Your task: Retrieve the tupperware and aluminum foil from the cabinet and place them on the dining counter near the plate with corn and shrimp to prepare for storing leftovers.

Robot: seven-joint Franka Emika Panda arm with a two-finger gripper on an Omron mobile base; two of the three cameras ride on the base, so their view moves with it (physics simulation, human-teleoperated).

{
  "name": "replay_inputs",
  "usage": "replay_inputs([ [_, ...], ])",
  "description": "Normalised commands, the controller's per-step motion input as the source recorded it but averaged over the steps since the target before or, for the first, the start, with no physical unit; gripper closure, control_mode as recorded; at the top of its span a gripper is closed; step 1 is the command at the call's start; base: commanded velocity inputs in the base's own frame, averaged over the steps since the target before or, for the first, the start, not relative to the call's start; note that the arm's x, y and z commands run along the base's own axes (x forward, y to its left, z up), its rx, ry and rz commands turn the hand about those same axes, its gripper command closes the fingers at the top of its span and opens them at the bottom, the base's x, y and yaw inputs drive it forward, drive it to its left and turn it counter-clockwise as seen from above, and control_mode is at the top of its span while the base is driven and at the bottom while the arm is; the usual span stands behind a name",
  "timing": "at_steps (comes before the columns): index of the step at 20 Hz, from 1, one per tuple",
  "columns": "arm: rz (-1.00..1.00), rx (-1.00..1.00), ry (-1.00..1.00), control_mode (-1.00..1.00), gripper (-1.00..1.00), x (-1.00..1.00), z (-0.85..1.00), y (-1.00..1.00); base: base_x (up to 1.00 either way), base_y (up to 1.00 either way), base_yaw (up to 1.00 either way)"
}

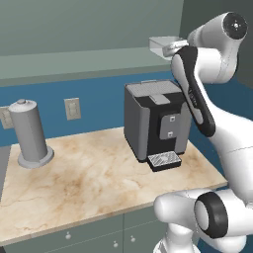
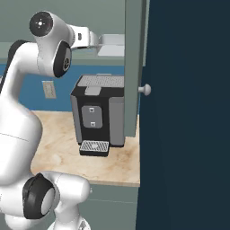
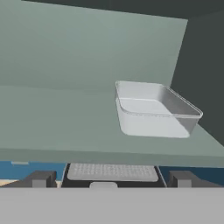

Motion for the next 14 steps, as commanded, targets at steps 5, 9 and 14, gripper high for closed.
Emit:
replay_inputs([
  [5,0.00,0.02,0.01,-1.00,-1.00,0.80,0.00,0.00,0.00,0.00,0.00],
  [9,0.00,0.02,0.01,-1.00,-1.00,0.82,0.00,0.00,0.00,0.00,0.00],
  [14,0.00,0.02,0.05,-1.00,-1.00,0.92,-0.02,0.00,0.00,0.00,0.00],
])
